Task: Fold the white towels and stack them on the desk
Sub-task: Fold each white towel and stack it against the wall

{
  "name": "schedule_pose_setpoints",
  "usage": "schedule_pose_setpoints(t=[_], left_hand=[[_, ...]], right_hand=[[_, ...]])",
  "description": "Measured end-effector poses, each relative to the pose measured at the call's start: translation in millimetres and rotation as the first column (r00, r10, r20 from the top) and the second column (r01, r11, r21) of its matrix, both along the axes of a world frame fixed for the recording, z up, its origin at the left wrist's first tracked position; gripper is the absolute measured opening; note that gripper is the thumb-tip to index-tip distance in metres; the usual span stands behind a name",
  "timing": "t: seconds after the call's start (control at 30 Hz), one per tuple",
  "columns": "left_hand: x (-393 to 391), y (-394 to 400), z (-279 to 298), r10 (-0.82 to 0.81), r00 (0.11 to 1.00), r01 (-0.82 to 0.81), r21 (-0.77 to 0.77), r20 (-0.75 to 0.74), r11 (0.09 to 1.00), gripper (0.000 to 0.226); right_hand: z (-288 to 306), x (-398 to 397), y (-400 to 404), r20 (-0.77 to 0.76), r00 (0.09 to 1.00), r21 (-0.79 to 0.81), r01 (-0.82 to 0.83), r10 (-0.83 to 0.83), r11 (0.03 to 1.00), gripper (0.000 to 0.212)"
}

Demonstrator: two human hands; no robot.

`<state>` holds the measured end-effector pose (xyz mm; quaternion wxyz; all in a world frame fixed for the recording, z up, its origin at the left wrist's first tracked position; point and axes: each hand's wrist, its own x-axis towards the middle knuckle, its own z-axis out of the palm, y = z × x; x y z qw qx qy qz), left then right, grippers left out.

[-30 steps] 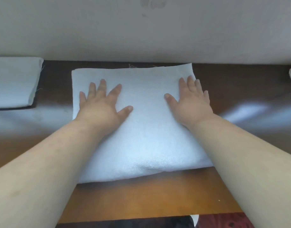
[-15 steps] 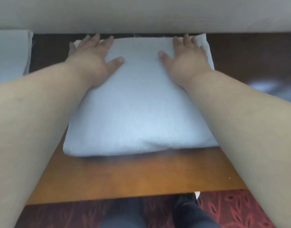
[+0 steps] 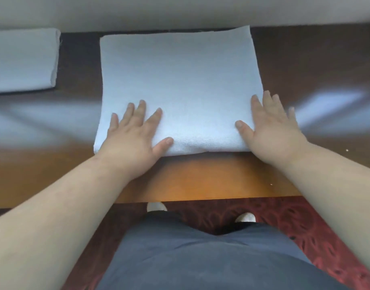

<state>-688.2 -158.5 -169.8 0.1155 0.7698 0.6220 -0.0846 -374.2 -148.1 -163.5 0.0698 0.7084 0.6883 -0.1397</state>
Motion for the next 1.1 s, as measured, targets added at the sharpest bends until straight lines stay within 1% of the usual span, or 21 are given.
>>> schedule_pose_setpoints(t=[0.03,0.1,0.13,0.17,0.23,0.3,0.37,0.43,0.5,0.53,0.6,0.63,0.67,0.7,0.77,0.83,0.9,0.97,1.0,1.03,1.1], left_hand=[[8,1,2,-0.024,0.999,0.024,0.016,0.025,1.000,0.078],[25,-2,4,-0.124,0.991,0.121,0.066,0.052,0.991,0.075],[30,-5,2,-0.180,0.983,0.177,0.074,0.039,0.981,0.075],[32,-8,0,-0.215,0.977,0.214,0.068,0.008,0.974,0.076],[21,-10,-6,-0.195,0.979,0.198,0.062,-0.054,0.978,0.082],[-2,-10,-8,-0.126,0.990,0.131,0.068,-0.069,0.989,0.090],[-27,-14,-8,-0.108,0.992,0.112,0.065,-0.065,0.992,0.096],[-43,-22,-6,-0.094,0.995,0.096,0.068,-0.028,0.993,0.095],[-50,-32,-4,-0.058,0.998,0.053,0.126,0.038,0.991,0.083],[-52,-35,-4,-0.052,0.997,0.042,0.171,0.059,0.984,0.075],[-48,-40,-5,-0.044,0.998,0.031,0.233,0.052,0.972,0.063],[-44,-41,-4,-0.062,0.998,0.053,0.267,0.026,0.962,0.054],[-41,-41,-2,-0.107,0.994,0.106,0.305,-0.016,0.946,0.043],[-38,-40,1,-0.156,0.986,0.168,0.321,-0.063,0.932,0.038],[-37,-37,9,-0.223,0.962,0.261,0.282,-0.159,0.923,0.042],[-38,-34,20,-0.200,0.958,0.238,0.182,-0.207,0.954,0.052],[-40,-33,26,-0.139,0.975,0.164,0.136,-0.176,0.977,0.055],[-44,-35,30,-0.083,0.991,0.094,0.101,-0.109,0.990,0.053],[-46,-37,32,-0.070,0.994,0.077,0.086,-0.078,0.993,0.053],[-46,-38,35,-0.085,0.994,0.090,0.084,-0.062,0.992,0.056],[-49,-39,40,-0.211,0.975,0.218,0.105,-0.070,0.970,0.071]], right_hand=[[4,-10,2,0.019,0.998,0.091,-0.065,0.063,0.994,0.073],[10,-36,4,-0.024,0.970,0.235,-0.230,0.242,0.944,0.070],[8,-45,2,-0.035,0.941,0.248,-0.319,0.338,0.915,0.071],[4,-49,1,-0.039,0.919,0.205,-0.378,0.393,0.903,0.075],[-8,-37,-2,-0.022,0.931,0.073,-0.363,0.366,0.929,0.086],[-18,-13,-2,-0.018,0.959,0.041,-0.282,0.283,0.959,0.093],[-20,4,-3,-0.058,0.974,0.027,-0.220,0.221,0.975,0.099],[-17,10,-6,-0.050,0.969,0.037,-0.241,0.243,0.970,0.105],[-16,12,-16,0.015,0.935,0.083,-0.354,0.354,0.932,0.106],[-16,14,-22,0.041,0.912,0.089,-0.410,0.408,0.908,0.104],[-19,18,-32,0.026,0.901,0.064,-0.434,0.433,0.899,0.097],[-21,19,-34,-0.002,0.909,0.070,-0.416,0.418,0.907,0.094],[-22,19,-33,-0.023,0.915,0.086,-0.399,0.402,0.913,0.090],[-21,20,-31,-0.031,0.917,0.101,-0.392,0.397,0.914,0.087],[-18,20,-31,0.003,0.904,0.110,-0.426,0.428,0.898,0.081],[-16,24,-35,0.074,0.880,0.095,-0.475,0.469,0.875,0.073],[-10,27,-41,0.131,0.866,0.078,-0.495,0.483,0.865,0.070],[0,27,-42,0.147,0.867,0.077,-0.491,0.477,0.868,0.073],[5,26,-39,0.145,0.869,0.083,-0.487,0.473,0.869,0.070],[11,25,-35,0.142,0.873,0.086,-0.481,0.467,0.873,0.064],[23,25,-27,0.107,0.894,0.074,-0.443,0.435,0.893,0.051]])
